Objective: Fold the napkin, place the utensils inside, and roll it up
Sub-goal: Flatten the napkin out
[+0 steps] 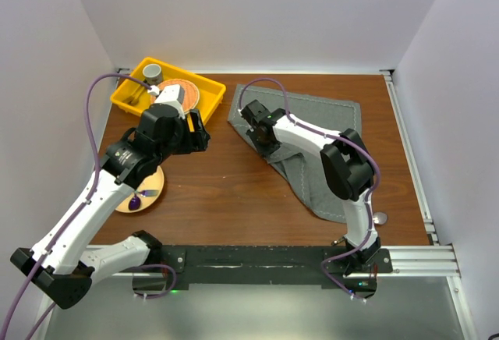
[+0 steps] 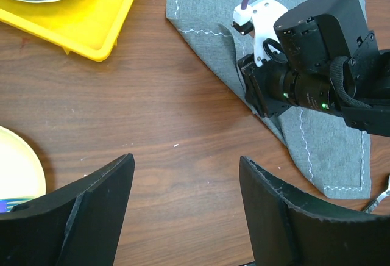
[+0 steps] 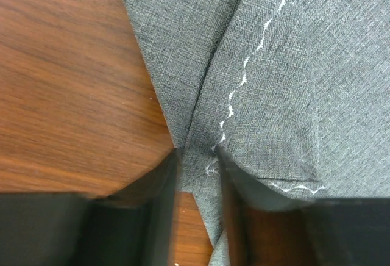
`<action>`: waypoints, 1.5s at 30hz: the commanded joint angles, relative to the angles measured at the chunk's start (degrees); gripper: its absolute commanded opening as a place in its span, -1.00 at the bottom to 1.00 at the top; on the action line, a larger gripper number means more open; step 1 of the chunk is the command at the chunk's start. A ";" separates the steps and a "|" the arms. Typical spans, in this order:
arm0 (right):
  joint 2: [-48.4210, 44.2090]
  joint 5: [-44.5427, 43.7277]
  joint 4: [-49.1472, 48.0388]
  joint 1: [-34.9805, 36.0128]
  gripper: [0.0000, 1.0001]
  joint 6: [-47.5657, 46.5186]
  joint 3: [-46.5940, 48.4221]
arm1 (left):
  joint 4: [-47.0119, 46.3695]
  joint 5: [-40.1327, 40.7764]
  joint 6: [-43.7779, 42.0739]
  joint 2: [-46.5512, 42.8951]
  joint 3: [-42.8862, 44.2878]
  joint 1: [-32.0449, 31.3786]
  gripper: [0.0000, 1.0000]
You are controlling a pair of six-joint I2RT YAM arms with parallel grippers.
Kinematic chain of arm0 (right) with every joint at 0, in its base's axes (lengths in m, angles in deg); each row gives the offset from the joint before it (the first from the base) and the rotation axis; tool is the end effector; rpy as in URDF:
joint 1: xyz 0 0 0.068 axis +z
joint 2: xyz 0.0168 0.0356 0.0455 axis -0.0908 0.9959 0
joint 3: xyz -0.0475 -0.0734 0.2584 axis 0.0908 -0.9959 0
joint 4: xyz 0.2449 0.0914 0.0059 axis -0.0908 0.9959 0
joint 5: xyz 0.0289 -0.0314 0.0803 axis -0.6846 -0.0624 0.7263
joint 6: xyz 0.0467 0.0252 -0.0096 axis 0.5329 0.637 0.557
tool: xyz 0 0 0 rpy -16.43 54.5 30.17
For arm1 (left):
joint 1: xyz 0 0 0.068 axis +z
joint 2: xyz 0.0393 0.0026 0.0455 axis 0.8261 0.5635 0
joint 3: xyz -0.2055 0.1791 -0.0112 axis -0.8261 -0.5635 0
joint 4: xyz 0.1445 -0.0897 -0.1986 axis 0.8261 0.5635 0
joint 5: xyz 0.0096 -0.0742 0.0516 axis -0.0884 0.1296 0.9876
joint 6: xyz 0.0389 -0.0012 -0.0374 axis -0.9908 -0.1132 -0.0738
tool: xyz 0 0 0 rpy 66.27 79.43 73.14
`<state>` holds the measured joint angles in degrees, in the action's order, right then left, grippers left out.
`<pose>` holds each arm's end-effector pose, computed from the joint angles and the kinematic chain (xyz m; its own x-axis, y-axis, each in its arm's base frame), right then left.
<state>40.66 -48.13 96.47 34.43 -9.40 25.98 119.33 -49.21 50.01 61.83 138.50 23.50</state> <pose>0.3391 0.2711 0.1858 -0.7855 -0.4696 -0.4032 -0.4540 0.8799 -0.1404 0.1779 -0.1027 0.3860 -0.5911 -0.2444 -0.7687 0.0576 0.9378 -0.3424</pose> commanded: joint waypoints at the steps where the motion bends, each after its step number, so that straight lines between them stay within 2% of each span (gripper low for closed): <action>1: -1.09 0.39 -0.46 0.09 -0.50 -1.09 1.40 | -1.88 0.12 -1.40 -0.60 -0.06 0.21 0.50; 2: -1.27 0.39 -0.28 0.09 -0.52 -1.00 1.22 | -1.88 0.21 -1.57 -0.60 0.03 0.21 0.50; 7: -1.45 0.12 -0.28 0.00 -0.88 -1.18 0.96 | -2.23 0.21 -1.75 -0.07 0.21 0.30 0.50; 9: -1.45 0.47 -0.63 0.09 -0.91 -1.35 0.69 | -2.32 0.12 -1.66 -0.07 0.30 0.21 0.50; 10: -1.36 0.65 -0.37 0.09 -0.77 -1.35 0.96 | -2.32 0.12 -1.66 0.02 0.38 0.30 0.50; 13: -1.53 1.79 -0.19 0.09 -0.14 -1.53 0.70 | -2.24 0.04 -1.75 -0.16 0.47 0.30 0.50; 19: -1.18 2.23 -1.33 0.00 -0.11 -1.79 -1.50 | -2.06 0.12 -1.49 -0.95 0.03 0.30 0.50; 24: -0.74 1.00 -1.60 0.09 -0.35 -2.14 -2.21 | -1.97 -0.05 -1.40 -0.95 0.12 0.21 0.50; 29: -2.94 -0.05 -0.28 0.09 -0.46 -2.84 -1.68 | -1.89 0.03 -1.22 -1.12 0.03 0.30 0.50; 33: -4.87 0.30 0.86 0.00 -0.73 -2.76 -1.42 | -2.32 -0.23 -1.22 -0.86 0.03 0.30 0.50; 34: -5.05 0.73 1.21 0.09 -0.90 -2.67 -1.33 | -2.41 -0.32 -1.22 -0.51 0.21 0.21 0.50; 36: -5.75 1.17 2.09 0.09 -1.00 -2.32 -0.45 | -2.50 -0.40 -1.22 -0.25 0.47 0.21 0.50; 40: -6.98 6.52 3.67 0.35 -1.00 0.22 0.78 | -2.50 -0.32 -1.31 0.02 0.38 0.30 0.50; 45: -7.51 14.53 5.34 3.95 -1.00 4.79 2.80 | -2.32 -0.49 -1.22 0.37 -0.06 0.21 0.51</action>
<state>36.20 -41.81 99.44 35.06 -9.05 25.32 118.93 -49.34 49.55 61.85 138.50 23.50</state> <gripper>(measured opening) 0.010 0.752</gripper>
